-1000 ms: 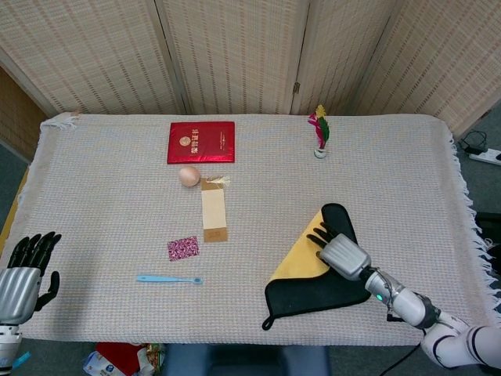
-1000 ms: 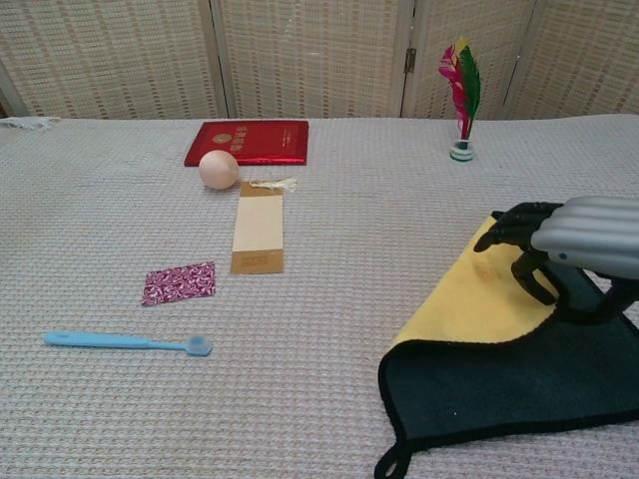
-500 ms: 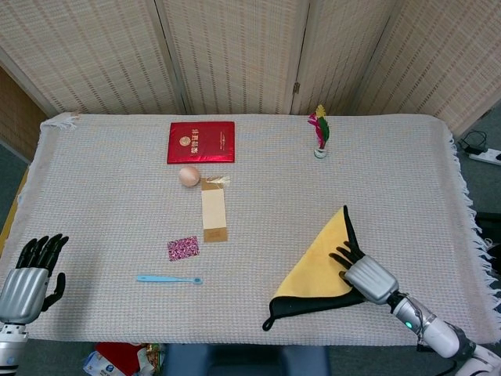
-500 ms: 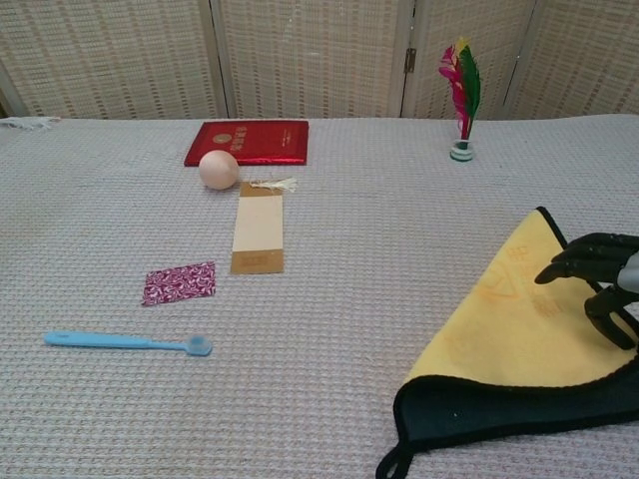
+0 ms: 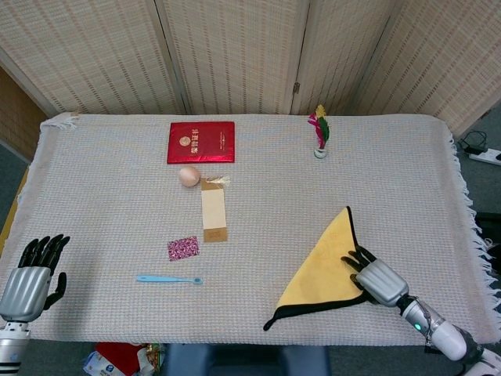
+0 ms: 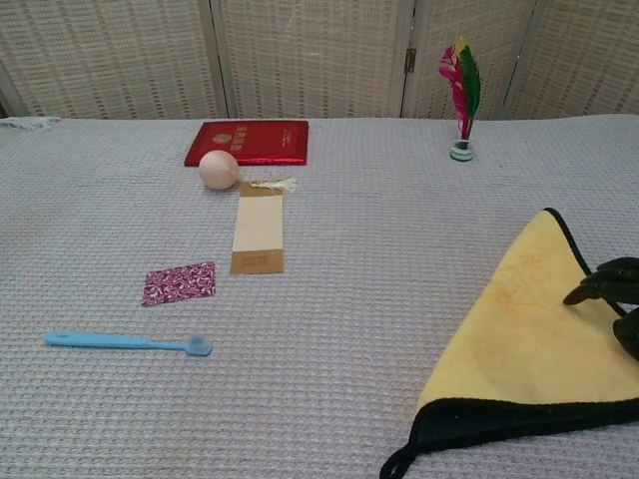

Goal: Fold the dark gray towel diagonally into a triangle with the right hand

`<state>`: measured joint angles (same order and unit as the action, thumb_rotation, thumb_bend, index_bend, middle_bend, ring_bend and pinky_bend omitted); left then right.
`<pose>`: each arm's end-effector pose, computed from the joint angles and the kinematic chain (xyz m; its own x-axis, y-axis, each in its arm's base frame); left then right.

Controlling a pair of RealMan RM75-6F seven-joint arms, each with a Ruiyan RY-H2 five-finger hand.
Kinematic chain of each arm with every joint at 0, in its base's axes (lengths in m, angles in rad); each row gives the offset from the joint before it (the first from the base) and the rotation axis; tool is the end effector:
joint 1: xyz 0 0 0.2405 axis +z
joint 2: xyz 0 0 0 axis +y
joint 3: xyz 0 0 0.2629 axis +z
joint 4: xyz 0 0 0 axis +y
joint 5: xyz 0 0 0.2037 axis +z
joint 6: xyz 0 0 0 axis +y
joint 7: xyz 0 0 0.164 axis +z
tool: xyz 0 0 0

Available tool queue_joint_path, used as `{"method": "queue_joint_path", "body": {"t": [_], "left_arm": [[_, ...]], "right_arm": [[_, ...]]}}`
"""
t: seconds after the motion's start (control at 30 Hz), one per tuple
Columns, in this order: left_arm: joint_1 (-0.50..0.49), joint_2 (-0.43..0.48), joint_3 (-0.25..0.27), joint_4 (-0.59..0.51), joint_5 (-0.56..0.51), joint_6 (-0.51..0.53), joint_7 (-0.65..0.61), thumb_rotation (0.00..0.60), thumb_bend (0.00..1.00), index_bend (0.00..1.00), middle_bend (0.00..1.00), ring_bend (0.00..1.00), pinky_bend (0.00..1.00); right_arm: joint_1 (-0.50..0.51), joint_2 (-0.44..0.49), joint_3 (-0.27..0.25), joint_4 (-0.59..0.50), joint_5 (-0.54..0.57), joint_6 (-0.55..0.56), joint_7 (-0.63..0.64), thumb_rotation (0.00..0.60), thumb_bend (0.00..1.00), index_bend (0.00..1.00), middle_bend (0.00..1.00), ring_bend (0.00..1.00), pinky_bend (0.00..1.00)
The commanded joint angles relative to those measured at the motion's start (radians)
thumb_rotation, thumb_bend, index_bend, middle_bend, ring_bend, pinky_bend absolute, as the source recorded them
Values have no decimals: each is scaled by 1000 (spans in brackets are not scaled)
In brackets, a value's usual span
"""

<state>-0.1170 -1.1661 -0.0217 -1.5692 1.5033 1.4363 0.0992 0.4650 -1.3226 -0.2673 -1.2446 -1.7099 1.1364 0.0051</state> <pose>-0.3177 0.2055 0.1443 0.4839 0.0623 0.8729 0.8751 -0.0465 -0.4818 -0.3189 -0.2407 0.0363 0.7301 -0.3331 0.5967 -0.6598 -0.5709 0.4886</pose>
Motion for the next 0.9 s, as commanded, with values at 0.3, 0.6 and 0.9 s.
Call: {"method": "queue_joint_path", "body": {"t": [0.3,0.6,0.9], "left_arm": [[-3,-3,-2,5,-4,-3,-8,600,691,0,95,0,0],[-6,-2,0,8,-2,-8,-18,600,691,0,95,0,0],[-5,3,-2,9,0,0,-26,600,691,0,95,0,0]], "right_arm": [[-22,43,16,-45,14,-15,-27,600,541,72,26,9,0],[-30,58,33,-71,23,-33,-31,600,503,0,18,1,0],[-26,47,52,-75,23,-59,-42,600,480,0,16,0,0]]}}
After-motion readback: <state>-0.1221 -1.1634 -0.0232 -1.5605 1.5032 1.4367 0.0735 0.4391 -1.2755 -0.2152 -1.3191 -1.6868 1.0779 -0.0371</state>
